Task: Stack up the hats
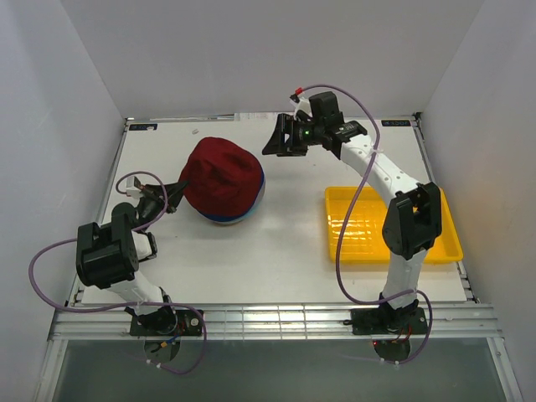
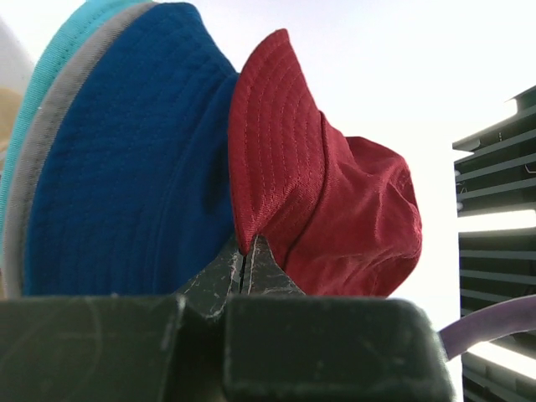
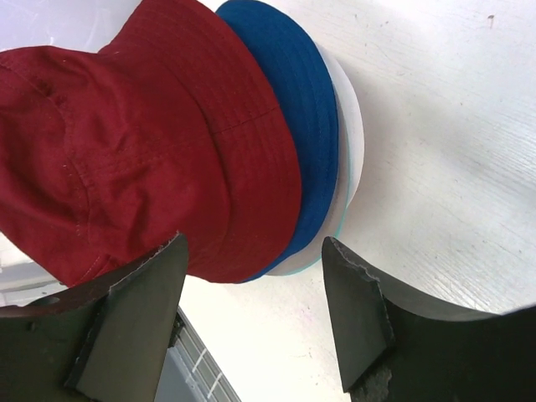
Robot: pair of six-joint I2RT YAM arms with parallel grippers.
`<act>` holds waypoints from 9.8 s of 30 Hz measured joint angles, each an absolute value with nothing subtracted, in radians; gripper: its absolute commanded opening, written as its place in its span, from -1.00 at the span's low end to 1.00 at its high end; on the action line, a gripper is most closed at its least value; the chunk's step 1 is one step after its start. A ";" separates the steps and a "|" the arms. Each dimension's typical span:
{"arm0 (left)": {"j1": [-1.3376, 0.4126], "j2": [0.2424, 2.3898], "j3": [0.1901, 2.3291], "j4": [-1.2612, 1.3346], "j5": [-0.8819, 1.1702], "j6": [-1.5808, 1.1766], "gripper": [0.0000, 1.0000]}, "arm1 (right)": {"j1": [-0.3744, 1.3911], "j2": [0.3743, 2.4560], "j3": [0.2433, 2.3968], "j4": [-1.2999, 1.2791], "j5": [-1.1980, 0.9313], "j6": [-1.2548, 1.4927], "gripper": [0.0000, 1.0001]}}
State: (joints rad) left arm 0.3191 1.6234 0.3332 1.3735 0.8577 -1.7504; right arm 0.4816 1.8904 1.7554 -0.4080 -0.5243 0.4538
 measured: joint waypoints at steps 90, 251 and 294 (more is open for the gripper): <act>0.321 1.485 0.533 0.595 0.815 -1.234 -1.00 | 0.507 2.081 1.603 0.090 -0.732 0.910 -0.84; 0.317 1.481 0.547 0.461 0.714 -0.987 -1.00 | 0.510 2.263 1.861 -0.165 -0.725 0.639 -0.85; 0.282 1.220 0.533 0.057 0.543 -0.888 -1.00 | 0.494 1.777 1.351 -0.112 -0.593 0.842 0.07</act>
